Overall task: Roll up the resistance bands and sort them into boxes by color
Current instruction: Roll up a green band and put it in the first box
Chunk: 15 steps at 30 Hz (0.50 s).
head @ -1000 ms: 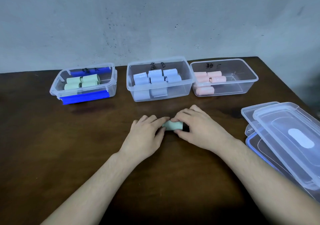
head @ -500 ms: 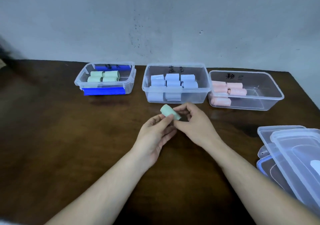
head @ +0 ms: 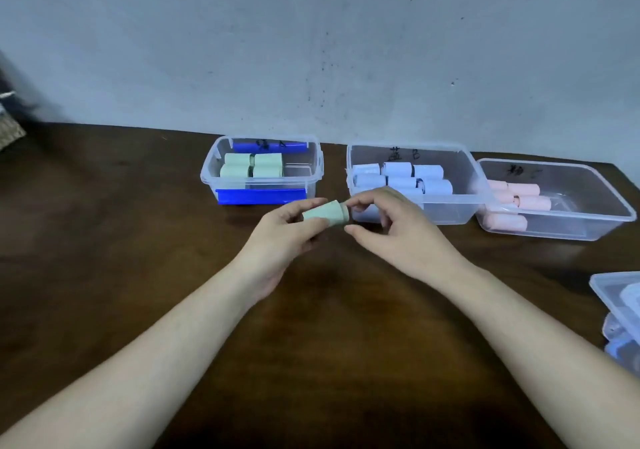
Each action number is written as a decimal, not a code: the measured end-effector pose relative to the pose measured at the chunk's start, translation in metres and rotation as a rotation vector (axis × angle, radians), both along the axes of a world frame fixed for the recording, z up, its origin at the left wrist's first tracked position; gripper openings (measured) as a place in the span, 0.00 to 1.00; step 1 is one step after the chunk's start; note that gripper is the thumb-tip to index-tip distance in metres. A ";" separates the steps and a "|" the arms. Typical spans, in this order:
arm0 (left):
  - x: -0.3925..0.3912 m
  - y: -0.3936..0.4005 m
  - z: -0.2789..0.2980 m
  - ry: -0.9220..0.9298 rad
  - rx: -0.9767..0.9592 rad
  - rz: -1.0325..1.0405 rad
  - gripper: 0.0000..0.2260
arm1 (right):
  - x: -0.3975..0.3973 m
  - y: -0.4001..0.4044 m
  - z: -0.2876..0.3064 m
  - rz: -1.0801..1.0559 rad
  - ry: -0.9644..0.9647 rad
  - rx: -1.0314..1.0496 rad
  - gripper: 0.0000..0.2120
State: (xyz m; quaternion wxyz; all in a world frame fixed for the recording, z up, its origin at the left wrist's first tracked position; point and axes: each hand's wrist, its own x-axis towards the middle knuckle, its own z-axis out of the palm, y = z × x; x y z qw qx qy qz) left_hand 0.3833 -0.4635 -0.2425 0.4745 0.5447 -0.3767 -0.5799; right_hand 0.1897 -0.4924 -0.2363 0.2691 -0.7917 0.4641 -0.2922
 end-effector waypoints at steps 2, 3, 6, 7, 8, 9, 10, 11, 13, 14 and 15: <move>0.030 -0.010 0.006 -0.171 -0.088 -0.092 0.17 | 0.021 -0.011 0.012 0.049 0.080 -0.099 0.20; 0.042 -0.015 0.010 -0.238 -0.123 -0.123 0.19 | 0.031 -0.017 0.017 0.077 0.126 -0.142 0.21; 0.077 -0.034 0.021 -0.373 -0.215 -0.166 0.22 | 0.063 -0.038 0.032 0.123 0.238 -0.170 0.16; 0.088 -0.040 0.025 -0.390 -0.240 -0.174 0.22 | 0.074 -0.047 0.037 0.115 0.254 -0.157 0.14; 0.097 -0.046 0.027 -0.400 -0.262 -0.174 0.21 | 0.083 -0.054 0.041 0.109 0.271 -0.148 0.13; 0.106 -0.053 0.029 -0.406 -0.285 -0.173 0.20 | 0.093 -0.062 0.047 0.105 0.292 -0.143 0.13; 0.113 -0.059 0.030 -0.417 -0.310 -0.174 0.19 | 0.101 -0.068 0.051 0.101 0.303 -0.130 0.13; 0.118 -0.063 0.032 -0.425 -0.328 -0.179 0.18 | 0.107 -0.074 0.056 0.096 0.298 -0.105 0.12; 0.131 -0.075 0.033 -0.409 -0.346 -0.185 0.17 | 0.119 -0.087 0.063 0.082 0.279 -0.022 0.10; 0.137 -0.080 0.033 -0.392 -0.349 -0.180 0.16 | 0.127 -0.094 0.065 0.088 0.284 0.008 0.09; 0.141 -0.084 0.033 -0.383 -0.356 -0.177 0.16 | 0.131 -0.099 0.067 0.100 0.305 0.026 0.08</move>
